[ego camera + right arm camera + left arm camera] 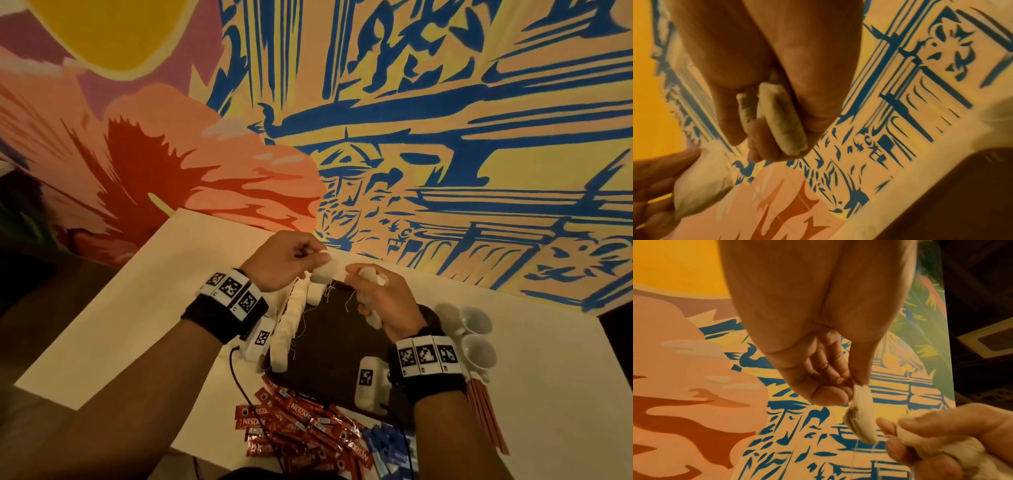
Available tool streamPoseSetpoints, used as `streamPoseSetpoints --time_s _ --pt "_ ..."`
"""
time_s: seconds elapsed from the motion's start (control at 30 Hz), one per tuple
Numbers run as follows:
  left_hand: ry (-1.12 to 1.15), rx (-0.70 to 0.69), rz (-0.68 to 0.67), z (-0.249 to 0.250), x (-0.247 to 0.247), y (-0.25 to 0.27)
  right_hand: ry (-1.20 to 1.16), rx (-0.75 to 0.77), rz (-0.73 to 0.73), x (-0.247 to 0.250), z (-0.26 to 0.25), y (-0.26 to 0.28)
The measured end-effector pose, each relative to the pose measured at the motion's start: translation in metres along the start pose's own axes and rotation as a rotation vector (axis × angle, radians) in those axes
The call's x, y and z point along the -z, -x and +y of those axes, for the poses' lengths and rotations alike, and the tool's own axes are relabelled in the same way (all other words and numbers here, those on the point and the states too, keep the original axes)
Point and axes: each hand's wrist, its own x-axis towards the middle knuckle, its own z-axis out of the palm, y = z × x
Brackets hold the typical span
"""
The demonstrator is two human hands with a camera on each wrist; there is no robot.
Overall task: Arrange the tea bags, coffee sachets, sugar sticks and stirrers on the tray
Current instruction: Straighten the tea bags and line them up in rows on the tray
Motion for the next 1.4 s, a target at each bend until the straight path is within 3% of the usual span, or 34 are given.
streamPoseSetpoints --time_s 0.13,0.3,0.67,0.87,1.07,1.4 --pt "-0.073 0.027 0.1 -0.031 0.012 -0.025 -0.143 -0.145 0.067 0.011 0.015 -0.006" --pt "-0.19 0.155 0.138 -0.083 0.011 -0.06 -0.091 -0.295 0.083 0.022 0.027 -0.012" --pt "-0.44 0.334 -0.235 -0.17 -0.039 -0.085 -0.226 -0.305 0.063 0.035 0.047 -0.016" --pt "-0.494 0.38 -0.339 -0.194 -0.059 -0.096 -0.31 -0.346 0.095 0.039 0.053 -0.014" --pt "-0.572 0.378 -0.381 -0.212 -0.068 -0.108 -0.208 -0.326 0.163 0.048 0.064 -0.013" --pt "-0.665 0.391 -0.311 -0.227 -0.073 -0.126 -0.151 -0.368 0.219 0.061 0.067 -0.008"
